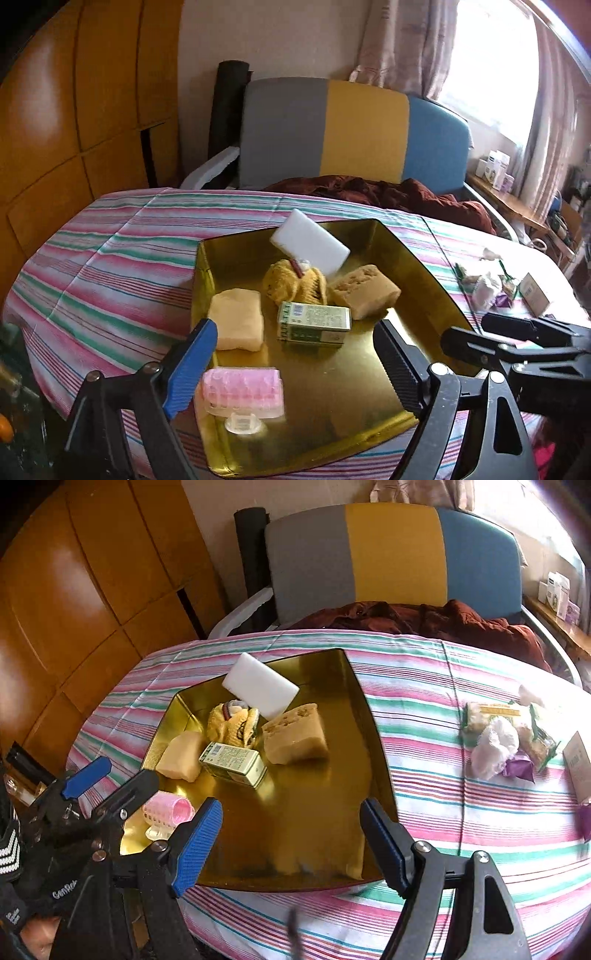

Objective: Organize objects
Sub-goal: 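Open both grippers and withdraw them from the tray, then move left gripper to the clear plastic roll while right moves to the purple packet, then grasp the clear plastic-wrapped roll with left gripper while right grasps the purple packet, then carry the plastic roll to the tray with left gripper while right carries purple packet, then open both grippers to drop the roll and purple packet into the tray, then move both grippers from the tray back to the pile, then grasp the WEIDAN cracker packet with the left gripper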

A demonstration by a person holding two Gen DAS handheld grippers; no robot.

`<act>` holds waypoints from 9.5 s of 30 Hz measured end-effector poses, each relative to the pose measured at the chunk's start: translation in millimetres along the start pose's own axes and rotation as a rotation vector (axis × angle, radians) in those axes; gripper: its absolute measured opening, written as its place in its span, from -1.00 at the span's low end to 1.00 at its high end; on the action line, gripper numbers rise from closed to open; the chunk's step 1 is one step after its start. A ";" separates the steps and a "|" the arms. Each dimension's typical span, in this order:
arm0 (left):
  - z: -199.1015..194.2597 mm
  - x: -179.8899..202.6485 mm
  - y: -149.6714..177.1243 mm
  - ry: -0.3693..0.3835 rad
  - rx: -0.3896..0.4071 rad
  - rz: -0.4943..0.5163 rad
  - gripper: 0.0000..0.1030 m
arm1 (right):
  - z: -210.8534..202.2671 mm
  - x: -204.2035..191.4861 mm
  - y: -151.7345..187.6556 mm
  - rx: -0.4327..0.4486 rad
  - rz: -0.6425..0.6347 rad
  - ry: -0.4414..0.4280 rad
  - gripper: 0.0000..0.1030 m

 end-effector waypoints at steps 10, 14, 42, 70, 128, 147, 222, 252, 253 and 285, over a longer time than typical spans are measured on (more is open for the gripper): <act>-2.0 31.7 7.2 0.029 -0.018 0.081 0.70 | -14.7 38.6 2.6 0.030 0.078 0.029 0.52; -1.5 44.7 9.6 0.042 -0.026 0.115 0.70 | -21.4 57.3 5.3 0.037 0.109 0.044 0.52; -0.1 102.4 27.0 0.171 -0.082 0.214 0.71 | -113.2 272.7 38.5 0.040 0.502 0.345 0.52; 14.6 219.6 -8.2 0.347 -0.112 0.349 0.71 | -118.2 390.7 68.0 -0.129 0.543 0.541 -0.01; 8.6 193.5 4.4 0.462 -0.223 0.168 -0.22 | -96.3 325.6 33.9 -0.074 0.334 0.288 0.00; 45.6 -2.3 -8.8 0.173 -0.187 -0.125 -0.21 | -96.6 201.9 -5.1 0.034 0.192 0.082 -0.01; 0.6 54.4 15.3 0.088 -0.063 0.123 0.63 | -29.4 98.1 -0.1 -0.035 0.025 0.147 0.20; 10.5 184.4 -17.4 0.308 -0.124 0.250 0.69 | -93.7 330.2 8.0 0.042 0.524 0.286 0.20; 12.4 193.2 -19.4 0.332 -0.145 0.245 0.69 | -94.7 330.6 7.7 0.046 0.529 0.280 0.20; 185.7 352.9 -50.3 0.407 -0.696 -0.262 0.74 | -101.2 315.5 -4.3 0.083 0.520 0.145 0.20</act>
Point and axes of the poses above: each gripper's, at about its wrist camera, not at the fingertips, and z roughly the way its jaws point, x to its right, y to its underside, the point moved 9 cm from there along z, roughly the way its jaws point, and after that the axes turned 9 degrees about -y, right-handed, at the moved point
